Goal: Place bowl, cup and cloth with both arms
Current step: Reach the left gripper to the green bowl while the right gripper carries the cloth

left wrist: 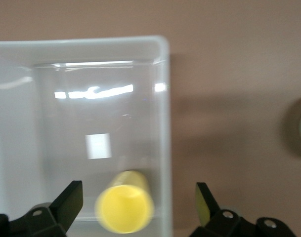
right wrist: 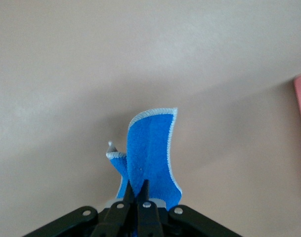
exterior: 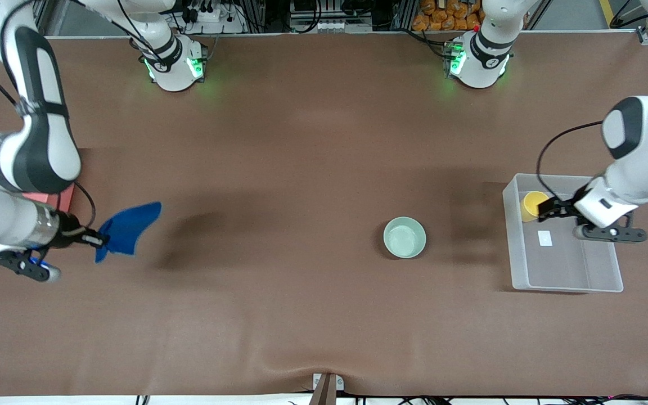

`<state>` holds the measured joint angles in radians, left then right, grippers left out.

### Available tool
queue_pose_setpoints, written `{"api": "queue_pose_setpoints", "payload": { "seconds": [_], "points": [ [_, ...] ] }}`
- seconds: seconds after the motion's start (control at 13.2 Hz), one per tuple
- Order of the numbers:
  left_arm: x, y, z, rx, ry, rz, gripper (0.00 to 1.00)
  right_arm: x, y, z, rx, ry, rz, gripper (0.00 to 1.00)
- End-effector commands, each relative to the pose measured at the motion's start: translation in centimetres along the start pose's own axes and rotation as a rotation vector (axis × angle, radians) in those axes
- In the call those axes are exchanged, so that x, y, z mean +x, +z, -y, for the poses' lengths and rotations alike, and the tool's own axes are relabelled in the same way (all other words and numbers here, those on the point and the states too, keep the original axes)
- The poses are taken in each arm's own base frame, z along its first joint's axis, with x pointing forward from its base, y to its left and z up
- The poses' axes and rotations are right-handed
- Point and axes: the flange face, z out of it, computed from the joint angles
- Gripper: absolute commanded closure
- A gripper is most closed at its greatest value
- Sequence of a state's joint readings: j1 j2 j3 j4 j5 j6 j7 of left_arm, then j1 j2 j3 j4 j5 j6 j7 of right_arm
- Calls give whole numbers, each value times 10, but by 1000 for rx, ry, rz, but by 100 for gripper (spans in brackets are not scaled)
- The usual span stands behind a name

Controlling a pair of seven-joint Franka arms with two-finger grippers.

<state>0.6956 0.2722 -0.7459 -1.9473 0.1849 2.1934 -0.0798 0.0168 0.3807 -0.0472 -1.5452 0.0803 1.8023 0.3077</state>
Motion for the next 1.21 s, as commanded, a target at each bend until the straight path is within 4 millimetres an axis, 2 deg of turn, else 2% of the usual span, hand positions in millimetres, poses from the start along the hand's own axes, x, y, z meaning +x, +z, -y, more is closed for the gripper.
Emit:
{"api": "queue_pose_setpoints", "payload": {
  "seconds": [0.0, 0.15, 0.23, 0.3, 0.45, 0.68, 0.83, 1.06, 1.14],
  "points": [
    [8, 8, -74, -70, -109, 22, 0, -39, -43, -17, -46, -20, 12, 100],
    [9, 26, -142, -110, -149, 53, 0, -50, -64, -33, -88, -56, 16, 100],
    [7, 41, -164, -125, -175, 70, 0, -49, -71, -49, -93, -69, 19, 100],
    [5, 59, -174, -150, -209, 86, 0, -47, -74, -68, -98, -86, 30, 100],
    [5, 92, -178, -188, -246, 109, 0, -39, -79, -109, -95, -122, 33, 100],
    [-5, 135, -210, -128, -272, 117, 6, -29, -87, -174, -124, -191, 32, 100],
    [-15, 162, -237, -44, -283, 102, 13, -25, -89, -220, -123, -223, 33, 100],
    [-13, 178, -244, -36, -296, 112, 28, -24, -92, -280, -133, -263, 33, 100],
    [-14, 180, -243, -35, -297, 115, 41, -24, -92, -290, -153, -266, 40, 100]
  ]
}}
